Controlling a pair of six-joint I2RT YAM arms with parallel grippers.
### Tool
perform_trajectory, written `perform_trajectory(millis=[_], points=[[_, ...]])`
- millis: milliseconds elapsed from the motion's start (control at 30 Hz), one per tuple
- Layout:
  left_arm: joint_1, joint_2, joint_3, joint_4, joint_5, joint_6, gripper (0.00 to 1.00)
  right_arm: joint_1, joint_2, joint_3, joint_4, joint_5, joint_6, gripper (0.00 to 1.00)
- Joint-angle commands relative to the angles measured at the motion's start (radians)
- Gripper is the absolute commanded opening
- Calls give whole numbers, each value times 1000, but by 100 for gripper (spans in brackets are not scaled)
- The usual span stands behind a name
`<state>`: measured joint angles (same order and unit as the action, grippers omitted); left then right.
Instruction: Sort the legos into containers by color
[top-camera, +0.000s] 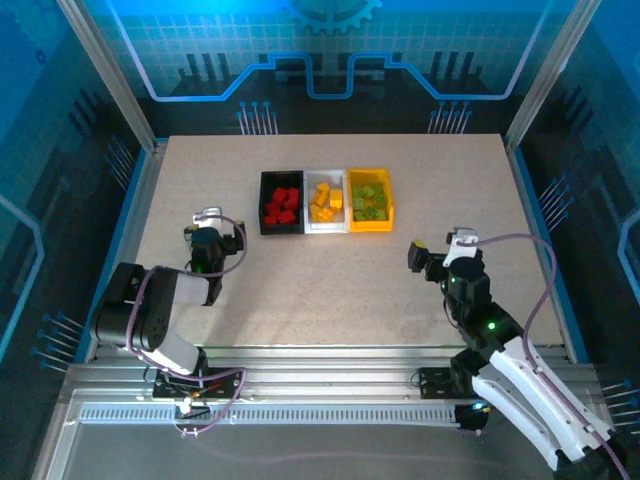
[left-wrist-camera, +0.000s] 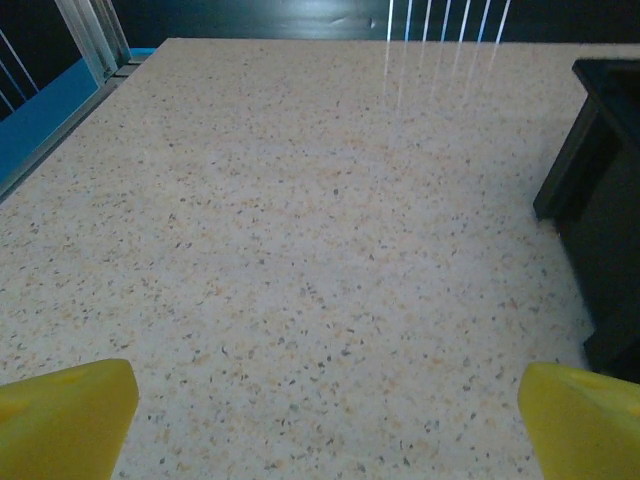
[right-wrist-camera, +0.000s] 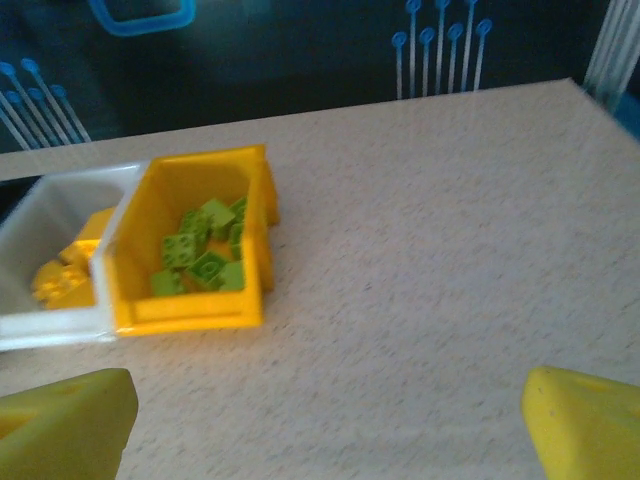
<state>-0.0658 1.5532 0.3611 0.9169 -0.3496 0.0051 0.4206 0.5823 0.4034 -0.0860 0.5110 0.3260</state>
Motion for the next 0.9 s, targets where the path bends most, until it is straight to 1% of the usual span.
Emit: perform_trajectory(millis=[0, 67, 133, 233, 267, 367, 433, 467, 533, 633, 667, 700, 733, 867], points=[[14, 3, 4, 44, 42, -25, 99, -75, 134, 49, 173, 5, -201, 100], [14, 4, 2, 50, 43, -23, 99, -127, 273, 68, 238, -6, -286, 100], [14, 5, 3, 50, 43, -24, 99, -177, 391, 79, 309, -28, -316, 100], [13, 5, 2, 50, 44, -24, 99, -247, 544, 53, 485, -138, -324, 100], [12, 6, 3, 50, 45, -24, 99, -263, 594, 51, 522, -163, -324, 100], [13, 4, 2, 50, 46, -23, 99, -282, 710, 31, 651, -170, -350, 100], [12, 5, 2, 50, 46, -22, 99, -313, 762, 22, 710, -225, -330, 100], [12, 4, 2, 50, 47, -23, 99, -322, 771, 44, 668, -240, -309, 100], [12, 6, 2, 51, 48, -23, 99, -337, 827, 26, 775, -312, -307, 100], [12, 4, 3, 52, 49, -22, 99, -323, 937, 2, 926, -307, -327, 100], [12, 5, 3, 53, 48, -23, 99, -340, 918, 20, 840, -340, -313, 100], [12, 6, 2, 52, 48, -21, 99, -353, 925, 18, 869, -372, -312, 100], [12, 7, 2, 51, 48, -20, 99, -356, 920, 21, 852, -380, -309, 100], [12, 5, 3, 52, 48, -22, 99, -356, 920, 19, 857, -379, -308, 100]])
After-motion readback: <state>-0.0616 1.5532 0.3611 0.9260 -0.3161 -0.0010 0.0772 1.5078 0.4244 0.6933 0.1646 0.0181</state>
